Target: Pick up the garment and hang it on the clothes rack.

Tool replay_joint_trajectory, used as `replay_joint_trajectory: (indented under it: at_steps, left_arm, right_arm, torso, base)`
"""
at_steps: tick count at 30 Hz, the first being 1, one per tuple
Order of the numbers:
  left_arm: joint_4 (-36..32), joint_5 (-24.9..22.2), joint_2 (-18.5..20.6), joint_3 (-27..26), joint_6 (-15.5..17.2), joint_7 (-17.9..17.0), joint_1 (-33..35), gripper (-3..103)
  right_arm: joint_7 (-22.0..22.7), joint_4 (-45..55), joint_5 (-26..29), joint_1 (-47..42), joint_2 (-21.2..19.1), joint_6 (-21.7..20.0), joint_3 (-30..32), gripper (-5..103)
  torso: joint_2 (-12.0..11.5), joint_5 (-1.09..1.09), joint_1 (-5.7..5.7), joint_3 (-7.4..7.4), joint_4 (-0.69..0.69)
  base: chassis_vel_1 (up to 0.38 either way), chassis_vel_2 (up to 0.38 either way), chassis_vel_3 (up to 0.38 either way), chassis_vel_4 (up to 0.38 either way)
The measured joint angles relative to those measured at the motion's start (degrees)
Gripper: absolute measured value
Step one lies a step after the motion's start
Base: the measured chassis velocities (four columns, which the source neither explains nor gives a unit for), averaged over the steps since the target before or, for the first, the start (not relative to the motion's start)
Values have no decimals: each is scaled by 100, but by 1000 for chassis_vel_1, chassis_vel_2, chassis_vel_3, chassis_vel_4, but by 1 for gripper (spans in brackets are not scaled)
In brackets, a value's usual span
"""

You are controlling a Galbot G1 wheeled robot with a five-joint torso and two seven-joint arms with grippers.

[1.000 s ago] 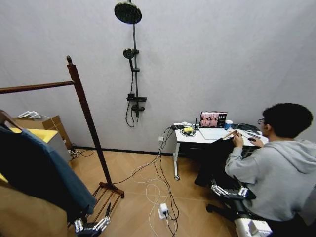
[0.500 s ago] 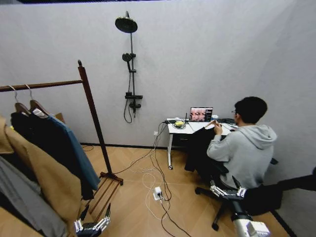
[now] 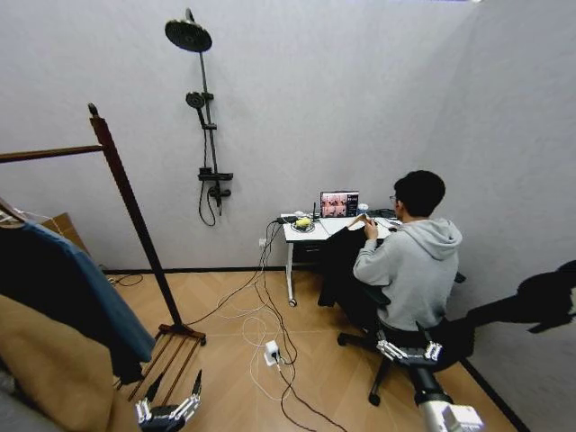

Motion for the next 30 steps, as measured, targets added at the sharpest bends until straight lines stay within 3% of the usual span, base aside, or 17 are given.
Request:
replay_joint_trajectory:
  at_steps: [30]
  left_arm:
    - [0,0,0,1,0,0,0,100]
  right_arm:
    - [3,-37,-17,-23,-7,69,-107,100]
  torso:
    - [0,0,2,1,-1]
  base:
    - [56,-61,-59,55]
